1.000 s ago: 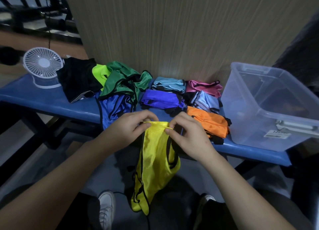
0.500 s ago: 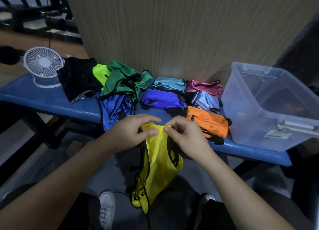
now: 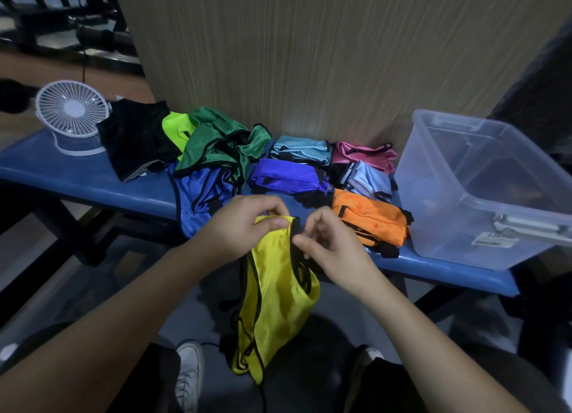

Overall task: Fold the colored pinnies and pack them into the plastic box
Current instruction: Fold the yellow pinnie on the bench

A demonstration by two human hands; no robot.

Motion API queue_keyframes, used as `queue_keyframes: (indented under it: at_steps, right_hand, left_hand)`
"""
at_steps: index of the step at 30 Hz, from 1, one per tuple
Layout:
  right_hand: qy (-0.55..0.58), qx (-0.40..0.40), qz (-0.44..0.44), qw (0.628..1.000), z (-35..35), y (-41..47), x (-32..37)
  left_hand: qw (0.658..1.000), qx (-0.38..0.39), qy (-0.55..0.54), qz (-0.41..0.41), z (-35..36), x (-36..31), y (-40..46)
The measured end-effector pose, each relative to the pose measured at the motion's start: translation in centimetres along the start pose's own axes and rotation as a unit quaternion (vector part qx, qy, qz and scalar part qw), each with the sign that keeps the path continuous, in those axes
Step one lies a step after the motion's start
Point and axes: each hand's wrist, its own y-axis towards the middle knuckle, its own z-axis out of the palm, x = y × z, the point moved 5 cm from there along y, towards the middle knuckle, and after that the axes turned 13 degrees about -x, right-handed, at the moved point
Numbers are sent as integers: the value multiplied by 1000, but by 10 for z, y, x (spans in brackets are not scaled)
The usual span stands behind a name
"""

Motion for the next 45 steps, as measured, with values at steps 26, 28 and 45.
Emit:
queue_keyframes:
  at_steps: [26,28,45]
  right_hand:
    - [-278,272,-58,919,32,-24,-32]
    - [-307,275,-56,910,32,-22,-31]
    - [-157,49,-58,985,-15,-5,-11]
  left_hand:
    - [993,19,-90,72,-53,-45,11]
    - [994,10,-83,70,-57,-42,10]
    - [992,-94,84,4,-111,-16,29]
